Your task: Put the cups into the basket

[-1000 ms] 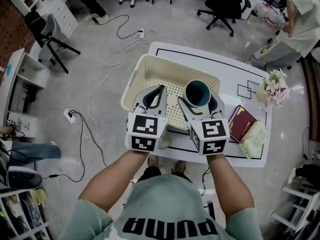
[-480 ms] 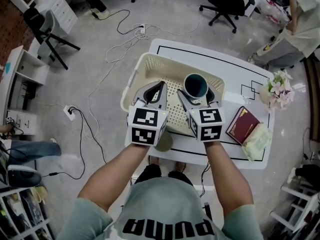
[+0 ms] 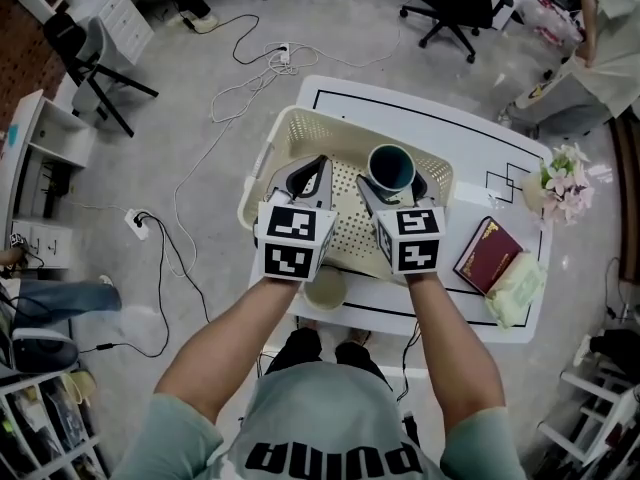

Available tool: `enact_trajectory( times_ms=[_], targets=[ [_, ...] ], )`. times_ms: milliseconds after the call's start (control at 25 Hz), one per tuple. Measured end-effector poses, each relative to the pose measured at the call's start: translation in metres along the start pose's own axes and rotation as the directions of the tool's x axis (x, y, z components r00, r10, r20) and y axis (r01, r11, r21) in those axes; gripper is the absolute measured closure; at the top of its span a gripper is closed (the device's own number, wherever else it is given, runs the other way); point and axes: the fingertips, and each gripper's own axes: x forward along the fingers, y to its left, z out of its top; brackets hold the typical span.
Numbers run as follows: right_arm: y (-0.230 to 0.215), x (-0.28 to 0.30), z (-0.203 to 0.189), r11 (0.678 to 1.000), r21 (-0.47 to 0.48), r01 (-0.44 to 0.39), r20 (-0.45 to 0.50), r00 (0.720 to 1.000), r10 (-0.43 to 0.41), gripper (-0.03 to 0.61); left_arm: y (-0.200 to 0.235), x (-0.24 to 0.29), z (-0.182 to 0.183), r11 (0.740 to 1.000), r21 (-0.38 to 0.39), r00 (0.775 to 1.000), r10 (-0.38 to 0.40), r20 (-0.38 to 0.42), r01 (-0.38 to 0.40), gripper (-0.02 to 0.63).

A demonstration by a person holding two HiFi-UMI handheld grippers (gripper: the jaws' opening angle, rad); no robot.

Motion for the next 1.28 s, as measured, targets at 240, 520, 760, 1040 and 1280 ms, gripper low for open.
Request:
enact_trajectory(
  times_ms=[240,520,760,1040,1280],
  targets=[
    [-0.003,0.018,-0.022,1.0,0.01,0.022,-0.042,0.999,-0.022,0.192,0.001,0.009,-0.009,1.0,-0.019,1.0,-0.013,-0.017,0.012,0.609],
    [-0.012,0.027,-0.039,0.998,0.021,0.062,-0.079,0.995,-0.06,0.192,0.002,0.014,-0.009,0.999,-0.019,1.0,-0.026,-0.016,0.026,0.609],
    [-0.015,0.032,-0.047,0.997,0.035,0.069,-0.116,0.991,-0.065,0.192,0.001,0.019,-0.01,0.999,-0.026,0.999,-0.042,-0.023,0.041,0.609],
    [-0.012,0.036,-0.059,0.998,0.026,0.059,-0.171,0.984,-0.054,0.192,0.0,0.02,-0.007,0.998,-0.027,0.998,-0.053,-0.026,0.052,0.609],
    [-0.006,0.036,-0.059,0.999,0.014,0.033,-0.174,0.984,-0.03,0.192,-0.003,0.023,-0.005,0.997,-0.026,0.997,-0.071,-0.039,0.07,0.609]
  ],
)
